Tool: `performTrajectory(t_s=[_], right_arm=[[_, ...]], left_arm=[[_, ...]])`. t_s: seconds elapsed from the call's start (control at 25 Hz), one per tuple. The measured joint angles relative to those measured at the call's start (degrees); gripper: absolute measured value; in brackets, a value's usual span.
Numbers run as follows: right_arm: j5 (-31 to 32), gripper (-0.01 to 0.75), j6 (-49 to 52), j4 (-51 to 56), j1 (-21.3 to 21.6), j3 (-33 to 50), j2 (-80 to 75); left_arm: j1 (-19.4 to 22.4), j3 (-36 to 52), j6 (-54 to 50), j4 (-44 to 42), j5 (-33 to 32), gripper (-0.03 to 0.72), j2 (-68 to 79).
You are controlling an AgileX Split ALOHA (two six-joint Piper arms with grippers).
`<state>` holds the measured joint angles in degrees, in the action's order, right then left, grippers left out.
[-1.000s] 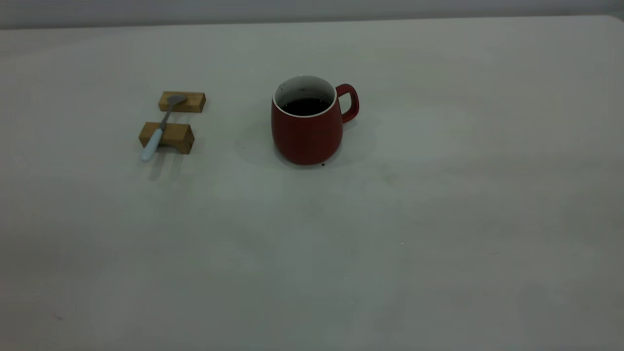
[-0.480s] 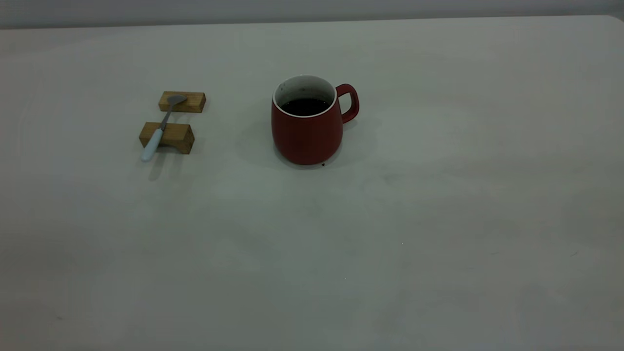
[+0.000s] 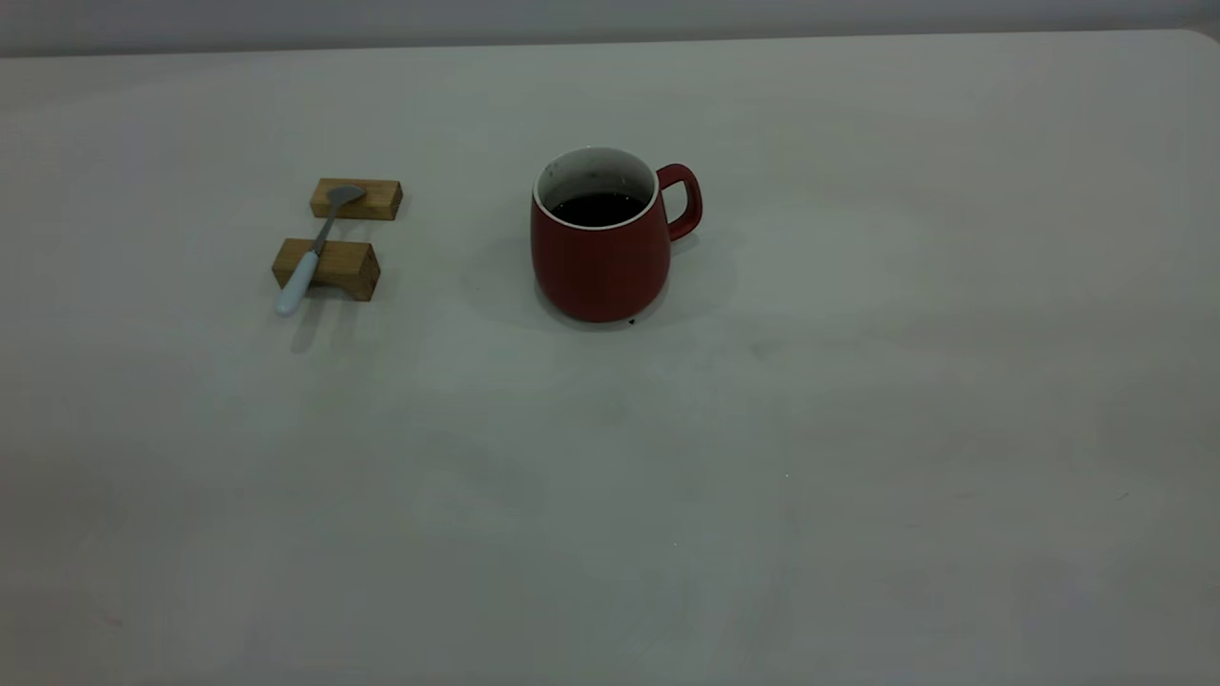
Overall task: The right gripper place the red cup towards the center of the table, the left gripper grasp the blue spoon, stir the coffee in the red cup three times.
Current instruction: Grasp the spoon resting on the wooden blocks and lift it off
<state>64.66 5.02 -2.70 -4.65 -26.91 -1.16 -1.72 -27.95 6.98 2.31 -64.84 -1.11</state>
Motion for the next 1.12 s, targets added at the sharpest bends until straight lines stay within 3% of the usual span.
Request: performTrajectory(t_s=[0.2, 0.44, 0.88, 1.12], right_arm=[[0.00, 0.565, 0.00, 0.00, 0.00, 0.00, 0.00], [0.00, 0.565, 0.00, 0.00, 0.00, 0.00, 0.00], [0.00, 0.565, 0.00, 0.00, 0.00, 0.00, 0.00], [0.00, 0.565, 0.00, 0.00, 0.00, 0.00, 0.00]], left_arm=[[0.00, 0.00, -0.90, -0.25, 0.18, 0.402, 0.08], [0.00, -2.62, -6.36, -1.55, 6.55, 0.494, 8.64], [0.00, -3.85, -9.18, -1.43, 25.96, 0.525, 46.69], [0.00, -10.21, -9.86, -1.32, 31.49, 0.525, 68.24]])
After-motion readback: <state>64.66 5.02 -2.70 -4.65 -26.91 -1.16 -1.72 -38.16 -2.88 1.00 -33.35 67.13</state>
